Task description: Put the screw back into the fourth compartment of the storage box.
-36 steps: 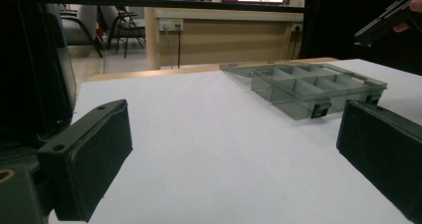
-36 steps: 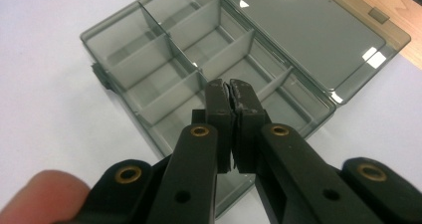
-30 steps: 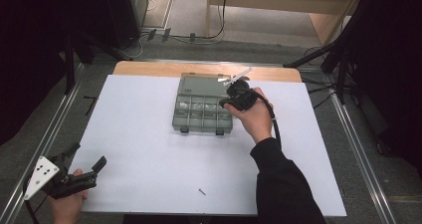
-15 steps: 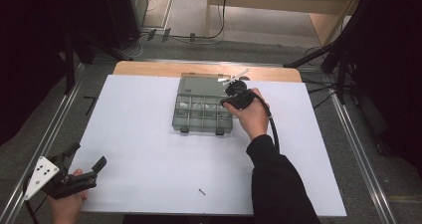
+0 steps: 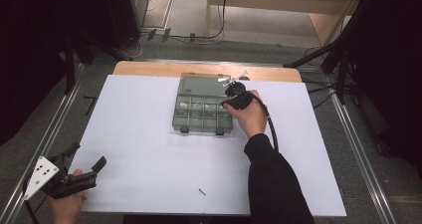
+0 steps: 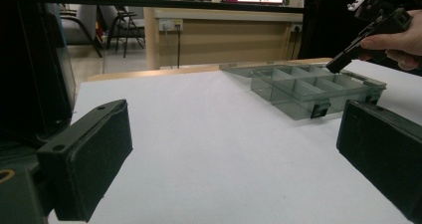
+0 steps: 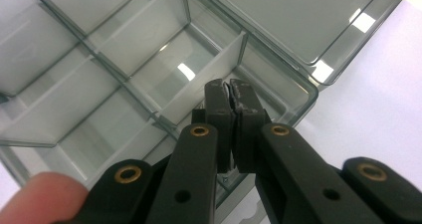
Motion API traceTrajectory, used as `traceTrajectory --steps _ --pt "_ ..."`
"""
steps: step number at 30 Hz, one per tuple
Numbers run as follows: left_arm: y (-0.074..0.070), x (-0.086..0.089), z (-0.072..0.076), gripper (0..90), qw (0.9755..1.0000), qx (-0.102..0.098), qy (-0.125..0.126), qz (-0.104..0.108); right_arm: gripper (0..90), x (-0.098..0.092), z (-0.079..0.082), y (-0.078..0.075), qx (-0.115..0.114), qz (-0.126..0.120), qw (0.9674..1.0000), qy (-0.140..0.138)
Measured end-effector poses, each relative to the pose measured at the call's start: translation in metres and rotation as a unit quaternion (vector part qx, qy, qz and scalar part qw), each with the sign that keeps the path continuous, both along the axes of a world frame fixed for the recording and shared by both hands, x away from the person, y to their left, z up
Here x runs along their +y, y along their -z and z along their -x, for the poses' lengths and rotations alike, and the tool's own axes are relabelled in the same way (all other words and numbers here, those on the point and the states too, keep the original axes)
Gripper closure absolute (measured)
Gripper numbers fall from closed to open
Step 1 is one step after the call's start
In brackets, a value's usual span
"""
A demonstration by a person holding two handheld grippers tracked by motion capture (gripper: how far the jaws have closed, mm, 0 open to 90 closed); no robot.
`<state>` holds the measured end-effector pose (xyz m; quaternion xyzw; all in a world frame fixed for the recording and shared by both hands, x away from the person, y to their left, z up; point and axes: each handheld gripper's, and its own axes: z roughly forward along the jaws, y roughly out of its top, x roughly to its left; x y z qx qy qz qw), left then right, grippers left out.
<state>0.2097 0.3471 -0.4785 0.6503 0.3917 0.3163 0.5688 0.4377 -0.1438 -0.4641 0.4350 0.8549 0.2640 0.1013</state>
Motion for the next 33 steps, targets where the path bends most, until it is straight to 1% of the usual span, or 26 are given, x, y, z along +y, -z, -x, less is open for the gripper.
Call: traceTrajectory --steps 6,9,12,13,14,16,19,20,24,25,27,28,29,33 --pt "0.0 0.0 0.0 1.2 1.0 0.0 0.0 0.0 89.7 0.001 -0.002 0.006 0.011 0.009 0.9999 -0.002" --pt "0.0 0.0 0.0 1.2 1.0 0.0 0.0 0.001 89.6 0.002 -0.002 0.007 0.012 0.008 0.9999 -0.002" --pt "0.0 0.0 0.0 1.2 1.0 0.0 0.0 0.0 89.1 0.001 -0.002 0.006 0.008 0.011 0.9999 -0.001" --pt "0.0 0.0 0.0 1.2 1.0 0.001 0.0 0.0 88.4 0.0 -0.002 0.005 0.008 0.007 0.9999 0.0" --pt "0.0 0.0 0.0 1.2 1.0 0.001 0.0 0.001 84.7 -0.001 -0.002 0.005 0.008 0.002 1.0 -0.001" --pt "0.0 0.0 0.0 1.2 1.0 0.001 -0.001 0.0 75.5 -0.002 -0.002 0.003 0.012 -0.01 0.9999 -0.002" --pt "0.0 0.0 0.0 1.2 1.0 0.001 0.0 0.0 74.5 -0.003 0.0 0.0 0.009 -0.008 0.9999 -0.004" --pt "0.0 0.0 0.0 1.2 1.0 0.001 -0.001 0.0 73.9 -0.003 0.001 -0.001 0.011 -0.012 0.9999 -0.004" --pt "0.0 0.0 0.0 1.2 1.0 0.001 0.0 0.0 72.8 -0.005 0.005 -0.007 0.0 -0.017 0.9999 -0.004" --pt "0.0 0.0 0.0 1.2 1.0 0.001 0.0 0.0 72.4 -0.005 0.006 -0.009 -0.001 -0.021 0.9998 -0.005" --pt "0.0 0.0 0.0 1.2 1.0 0.001 0.0 0.0 71.5 -0.005 0.009 -0.014 -0.005 -0.021 0.9997 -0.008" --pt "0.0 0.0 0.0 1.2 1.0 0.001 0.0 -0.001 70.8 -0.004 0.011 -0.015 -0.004 -0.025 0.9996 -0.009" --pt "0.0 0.0 0.0 1.2 1.0 0.001 0.0 0.0 69.8 -0.004 0.012 -0.017 -0.006 -0.028 0.9995 -0.015" --pt "0.0 0.0 0.0 1.2 1.0 0.002 0.0 -0.001 64.8 -0.002 0.021 -0.023 -0.003 -0.029 0.9993 -0.023"
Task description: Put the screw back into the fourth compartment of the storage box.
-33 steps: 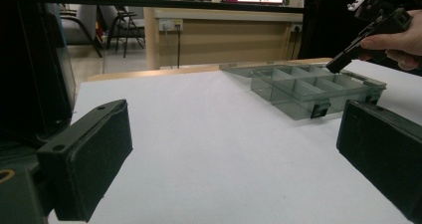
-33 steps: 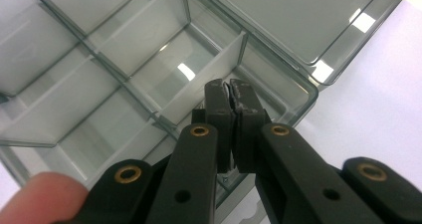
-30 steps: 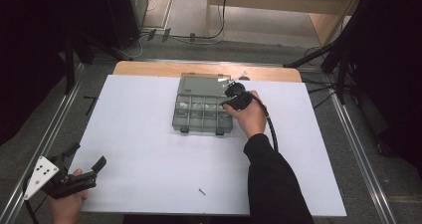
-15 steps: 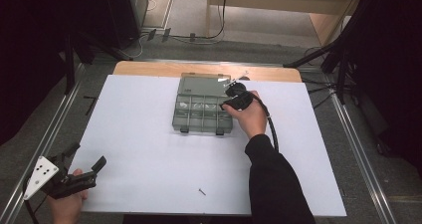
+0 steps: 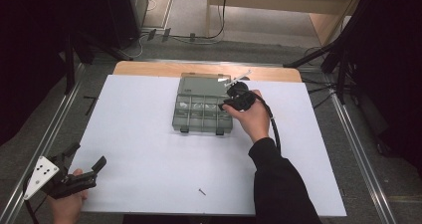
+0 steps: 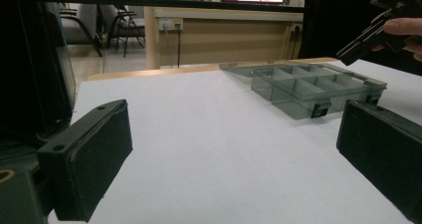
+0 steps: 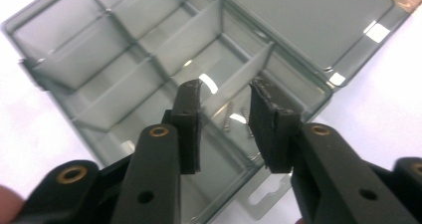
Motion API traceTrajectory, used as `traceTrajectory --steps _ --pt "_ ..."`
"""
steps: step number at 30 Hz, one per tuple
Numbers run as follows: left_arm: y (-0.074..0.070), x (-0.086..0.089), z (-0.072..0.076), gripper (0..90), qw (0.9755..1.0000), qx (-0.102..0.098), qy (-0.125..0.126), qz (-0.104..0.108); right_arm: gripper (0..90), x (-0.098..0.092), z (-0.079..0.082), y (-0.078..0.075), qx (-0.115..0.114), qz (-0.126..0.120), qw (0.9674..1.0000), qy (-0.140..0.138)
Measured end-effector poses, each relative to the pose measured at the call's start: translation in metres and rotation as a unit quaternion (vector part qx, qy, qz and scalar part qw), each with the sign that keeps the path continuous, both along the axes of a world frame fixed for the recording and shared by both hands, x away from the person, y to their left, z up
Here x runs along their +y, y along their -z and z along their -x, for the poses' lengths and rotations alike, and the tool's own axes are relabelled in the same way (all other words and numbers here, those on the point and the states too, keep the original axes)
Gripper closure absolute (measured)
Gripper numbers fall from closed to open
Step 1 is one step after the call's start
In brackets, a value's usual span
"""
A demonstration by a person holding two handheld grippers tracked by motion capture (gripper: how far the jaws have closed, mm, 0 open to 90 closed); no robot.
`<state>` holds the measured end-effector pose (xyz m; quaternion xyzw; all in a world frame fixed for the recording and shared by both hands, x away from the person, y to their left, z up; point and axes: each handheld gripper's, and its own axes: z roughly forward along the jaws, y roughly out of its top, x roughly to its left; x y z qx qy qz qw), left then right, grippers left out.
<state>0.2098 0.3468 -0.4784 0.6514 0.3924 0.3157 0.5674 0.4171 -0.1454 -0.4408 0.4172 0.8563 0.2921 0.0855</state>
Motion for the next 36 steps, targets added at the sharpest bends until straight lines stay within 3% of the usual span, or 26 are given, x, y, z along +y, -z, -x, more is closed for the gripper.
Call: traceTrajectory --steps 5,21,27,36 --pt "0.0 -0.001 0.0 1.2 1.0 0.0 -0.001 0.0 54.2 0.004 0.011 -0.006 0.004 -0.009 0.9999 -0.012" --pt "0.0 -0.002 0.0 1.2 1.0 0.0 0.001 -0.001 22.6 0.011 0.063 -0.007 -0.02 -0.007 0.9997 -0.015" --pt "0.0 -0.003 0.0 1.2 1.0 0.0 0.002 -0.002 21.6 0.012 0.085 -0.006 -0.017 -0.019 0.9993 -0.026" --pt "0.0 -0.003 0.0 1.2 1.0 0.0 0.001 -0.001 31.0 0.014 0.116 0.004 -0.023 -0.034 0.9986 -0.034"
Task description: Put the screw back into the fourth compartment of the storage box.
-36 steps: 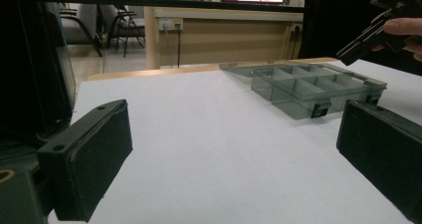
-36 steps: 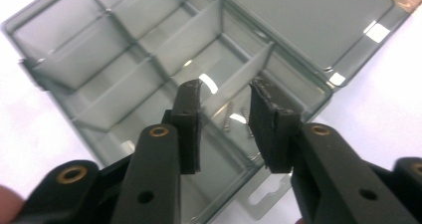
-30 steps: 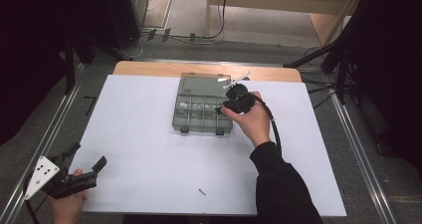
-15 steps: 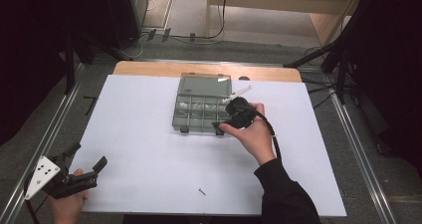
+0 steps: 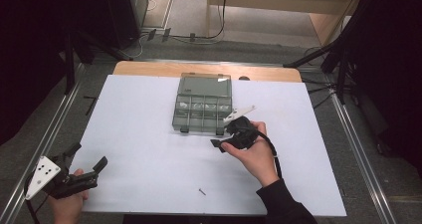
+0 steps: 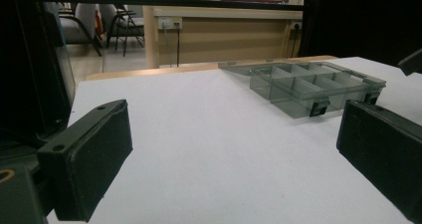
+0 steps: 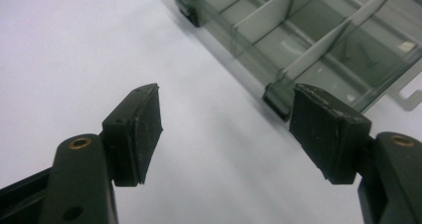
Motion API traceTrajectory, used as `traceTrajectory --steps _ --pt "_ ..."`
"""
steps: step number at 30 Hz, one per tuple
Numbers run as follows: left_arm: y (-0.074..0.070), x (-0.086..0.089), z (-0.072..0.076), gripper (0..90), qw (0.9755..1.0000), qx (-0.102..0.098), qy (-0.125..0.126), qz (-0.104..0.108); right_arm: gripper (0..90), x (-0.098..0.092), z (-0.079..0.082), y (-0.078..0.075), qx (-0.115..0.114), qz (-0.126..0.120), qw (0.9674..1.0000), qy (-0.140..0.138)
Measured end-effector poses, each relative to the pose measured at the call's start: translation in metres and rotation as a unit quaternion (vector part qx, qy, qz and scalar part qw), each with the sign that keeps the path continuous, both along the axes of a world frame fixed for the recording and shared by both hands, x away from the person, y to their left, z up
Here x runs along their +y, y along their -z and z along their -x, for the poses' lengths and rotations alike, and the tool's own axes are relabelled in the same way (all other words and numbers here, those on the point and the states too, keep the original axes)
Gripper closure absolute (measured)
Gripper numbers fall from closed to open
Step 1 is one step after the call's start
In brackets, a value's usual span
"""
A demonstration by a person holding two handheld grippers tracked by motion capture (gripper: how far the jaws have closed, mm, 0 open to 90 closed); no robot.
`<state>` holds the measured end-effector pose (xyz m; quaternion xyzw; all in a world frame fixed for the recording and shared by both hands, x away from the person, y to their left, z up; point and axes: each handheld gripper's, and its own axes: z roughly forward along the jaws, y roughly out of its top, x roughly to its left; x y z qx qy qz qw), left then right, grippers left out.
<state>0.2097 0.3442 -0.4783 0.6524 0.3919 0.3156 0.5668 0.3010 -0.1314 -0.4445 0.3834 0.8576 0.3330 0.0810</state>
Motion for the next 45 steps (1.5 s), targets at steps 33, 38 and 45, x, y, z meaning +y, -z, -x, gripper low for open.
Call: traceTrajectory --steps 33,38,45 --pt "-0.001 0.0 -0.001 1.2 1.0 0.001 0.002 -0.003 58.1 0.031 0.094 0.04 0.033 -0.023 0.9975 -0.059" --pt "0.0 0.0 -0.001 1.2 1.0 0.0 0.004 -0.001 63.4 0.039 0.101 0.045 0.037 -0.019 0.9966 -0.07" --pt "0.0 0.0 -0.001 1.2 1.0 0.0 0.004 0.0 71.5 0.044 0.104 0.05 0.041 -0.017 0.9957 -0.081"
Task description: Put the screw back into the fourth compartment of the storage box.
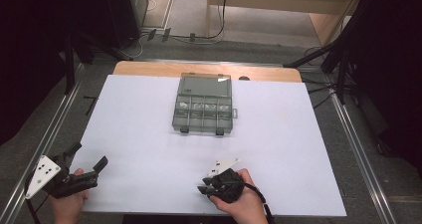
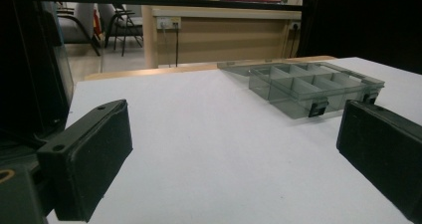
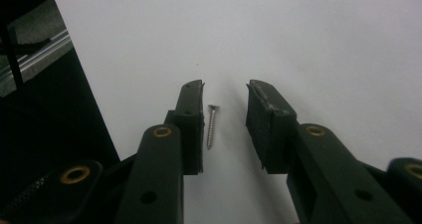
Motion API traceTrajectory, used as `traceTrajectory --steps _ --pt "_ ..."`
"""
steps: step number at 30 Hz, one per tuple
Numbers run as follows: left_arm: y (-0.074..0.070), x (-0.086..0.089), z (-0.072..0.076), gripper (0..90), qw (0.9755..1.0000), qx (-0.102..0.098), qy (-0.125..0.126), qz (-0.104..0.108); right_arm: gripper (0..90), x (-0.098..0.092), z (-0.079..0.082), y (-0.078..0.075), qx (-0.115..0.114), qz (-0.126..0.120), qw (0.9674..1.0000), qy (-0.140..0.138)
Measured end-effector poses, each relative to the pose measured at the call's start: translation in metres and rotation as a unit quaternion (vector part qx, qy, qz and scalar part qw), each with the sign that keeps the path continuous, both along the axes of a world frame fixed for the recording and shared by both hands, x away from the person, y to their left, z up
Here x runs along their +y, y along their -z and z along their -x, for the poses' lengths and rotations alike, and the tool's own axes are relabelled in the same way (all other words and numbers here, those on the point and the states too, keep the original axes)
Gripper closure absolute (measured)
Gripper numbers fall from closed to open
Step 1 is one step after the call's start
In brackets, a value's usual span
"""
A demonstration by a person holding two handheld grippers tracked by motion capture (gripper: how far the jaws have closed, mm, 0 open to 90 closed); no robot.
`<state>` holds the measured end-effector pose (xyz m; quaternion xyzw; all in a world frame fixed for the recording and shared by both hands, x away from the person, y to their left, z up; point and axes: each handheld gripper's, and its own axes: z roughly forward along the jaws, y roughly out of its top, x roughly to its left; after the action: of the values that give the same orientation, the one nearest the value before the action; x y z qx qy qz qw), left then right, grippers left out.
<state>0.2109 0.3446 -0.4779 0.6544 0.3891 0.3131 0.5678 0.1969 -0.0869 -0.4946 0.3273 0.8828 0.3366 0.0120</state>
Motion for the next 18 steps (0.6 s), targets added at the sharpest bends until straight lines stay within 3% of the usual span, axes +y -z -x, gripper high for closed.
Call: traceTrajectory --steps 9,18 --pt "-0.0001 -0.0007 0.0001 1.2 1.0 0.0 -0.001 -0.001 80.5 0.0051 0.0038 0.0071 0.006 0.01 0.9999 -0.008" --pt "0.0 -0.0013 0.0001 1.2 1.0 0.0 0.001 -0.002 86.1 0.0062 0.0074 0.0095 -0.024 0.02 0.9995 -0.009"
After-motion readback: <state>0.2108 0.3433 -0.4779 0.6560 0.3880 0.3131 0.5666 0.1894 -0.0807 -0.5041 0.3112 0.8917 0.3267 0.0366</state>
